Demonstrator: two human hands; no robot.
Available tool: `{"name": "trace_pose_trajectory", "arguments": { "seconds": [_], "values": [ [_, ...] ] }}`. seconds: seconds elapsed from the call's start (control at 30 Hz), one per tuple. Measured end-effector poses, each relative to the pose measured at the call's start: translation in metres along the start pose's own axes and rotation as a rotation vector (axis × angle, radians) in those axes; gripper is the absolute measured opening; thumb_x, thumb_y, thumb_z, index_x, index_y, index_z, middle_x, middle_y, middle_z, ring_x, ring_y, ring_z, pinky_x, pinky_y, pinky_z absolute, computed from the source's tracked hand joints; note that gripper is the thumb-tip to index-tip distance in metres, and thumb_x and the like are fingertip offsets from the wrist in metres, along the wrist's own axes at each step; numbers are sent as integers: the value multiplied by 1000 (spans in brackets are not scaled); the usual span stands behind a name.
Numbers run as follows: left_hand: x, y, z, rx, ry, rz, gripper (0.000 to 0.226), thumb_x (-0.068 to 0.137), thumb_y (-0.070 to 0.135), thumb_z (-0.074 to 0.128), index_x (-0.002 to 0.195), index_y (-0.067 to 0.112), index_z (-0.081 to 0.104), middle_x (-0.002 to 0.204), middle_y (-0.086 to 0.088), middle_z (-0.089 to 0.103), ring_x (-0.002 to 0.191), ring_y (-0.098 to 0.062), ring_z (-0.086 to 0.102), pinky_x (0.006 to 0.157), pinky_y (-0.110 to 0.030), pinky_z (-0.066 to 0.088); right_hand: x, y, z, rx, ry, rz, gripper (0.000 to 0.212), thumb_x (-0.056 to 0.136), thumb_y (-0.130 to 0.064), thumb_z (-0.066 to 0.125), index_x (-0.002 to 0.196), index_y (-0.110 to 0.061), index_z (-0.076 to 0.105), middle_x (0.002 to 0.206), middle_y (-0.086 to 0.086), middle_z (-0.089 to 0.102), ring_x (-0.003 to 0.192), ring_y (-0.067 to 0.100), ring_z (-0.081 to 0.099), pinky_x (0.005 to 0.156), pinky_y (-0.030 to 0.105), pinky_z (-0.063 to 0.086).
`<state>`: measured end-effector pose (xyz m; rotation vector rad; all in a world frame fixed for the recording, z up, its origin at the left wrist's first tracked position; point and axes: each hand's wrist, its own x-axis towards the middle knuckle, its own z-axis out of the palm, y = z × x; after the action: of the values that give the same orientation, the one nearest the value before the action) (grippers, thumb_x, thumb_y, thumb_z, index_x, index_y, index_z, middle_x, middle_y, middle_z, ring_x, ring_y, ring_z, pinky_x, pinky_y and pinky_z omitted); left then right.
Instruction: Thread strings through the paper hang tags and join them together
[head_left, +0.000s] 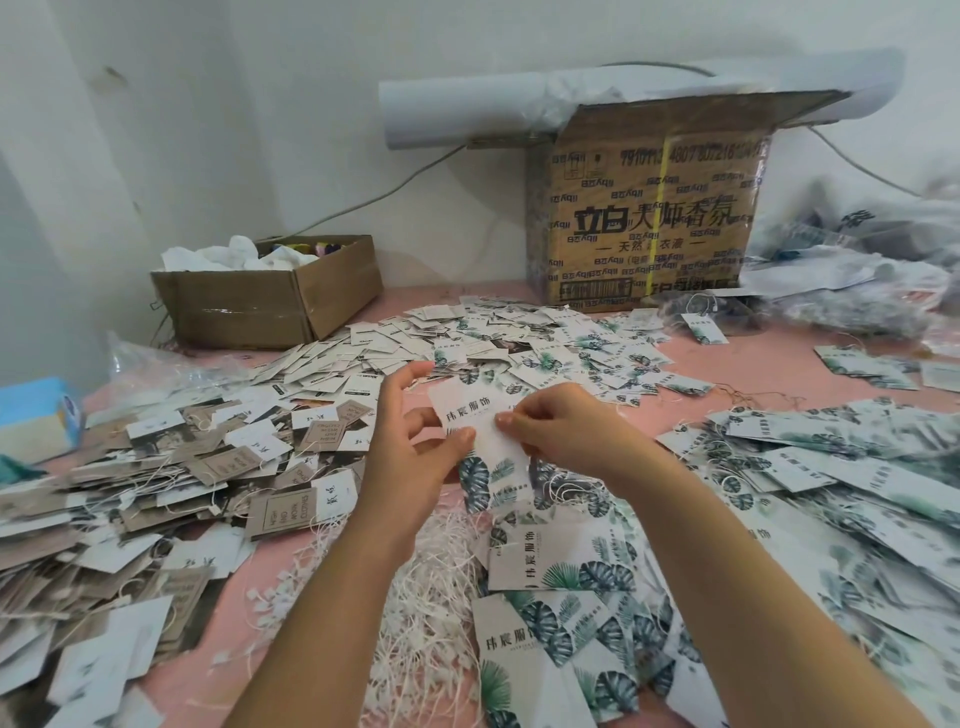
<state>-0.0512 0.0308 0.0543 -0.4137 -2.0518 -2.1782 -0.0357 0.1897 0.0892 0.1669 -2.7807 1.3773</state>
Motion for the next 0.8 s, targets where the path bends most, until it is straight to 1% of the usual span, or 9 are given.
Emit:
{"name": "trace_pose_trajectory", "arguments": {
  "seconds": [0.07,0.17,0.27,0.37,0.43,0.47,0.57,0.67,0.8],
  "values": [
    [-1,1,1,48,-10,27,54,86,-3,60,97,50,56,91,6,69,78,-17,69,59,-34,57,1,-5,-1,128,144,-28,21,96,-18,46,83,-11,61,67,1,53,58,13,45,55,24,38],
    [-2,4,4,171,-31,9,37,90,3,56,88,37,68,109,0,61,87,-33,64,68,-45,57,0,-11,-4,663,183,-81,32,92,11,32,85,-9,56,72,5,51,59,12,51,56,23,45],
    [-8,11,13,173,-95,6,12,91,25,57,89,33,66,112,-5,58,86,-20,63,61,-23,53,-2,-15,-1,1021,80,-134,39,84,26,27,85,-2,54,77,10,55,64,16,60,66,24,56],
    [-12,14,18,155,-183,8,32,73,53,57,89,27,67,108,-13,59,89,-27,64,68,-32,56,-2,-20,8,1059,91,-164,36,83,28,31,80,-2,52,78,11,58,67,17,64,67,24,57],
    [-13,15,19,210,-190,57,20,78,40,63,84,22,69,101,-19,60,85,-34,61,73,-42,51,-2,-21,13,1096,109,-177,36,82,29,33,77,-2,51,76,11,58,66,18,65,67,26,58],
    [-12,15,18,233,-179,76,8,82,29,66,81,23,69,95,-18,60,77,-32,56,71,-41,48,-1,-21,14,1122,121,-184,37,81,30,33,76,-2,51,75,10,58,65,18,65,67,27,58],
    [-10,12,15,271,-142,95,11,83,19,68,75,27,70,83,-7,59,65,-13,44,64,-27,39,-1,-19,9,1184,162,-184,38,79,31,30,76,-2,50,71,10,58,61,17,63,62,27,57],
    [-11,15,14,234,-147,64,2,77,31,69,76,30,71,93,-8,66,78,-18,54,72,-26,45,0,-17,-1,1197,239,-191,40,79,31,27,77,-2,49,73,11,54,56,15,60,59,24,55],
    [-12,15,17,201,-156,34,26,64,47,66,87,34,69,105,-4,64,82,-31,65,66,-28,56,-3,-19,-3,1161,227,-234,38,80,30,29,80,-3,49,76,11,54,61,17,61,66,29,58]
  ]
}}
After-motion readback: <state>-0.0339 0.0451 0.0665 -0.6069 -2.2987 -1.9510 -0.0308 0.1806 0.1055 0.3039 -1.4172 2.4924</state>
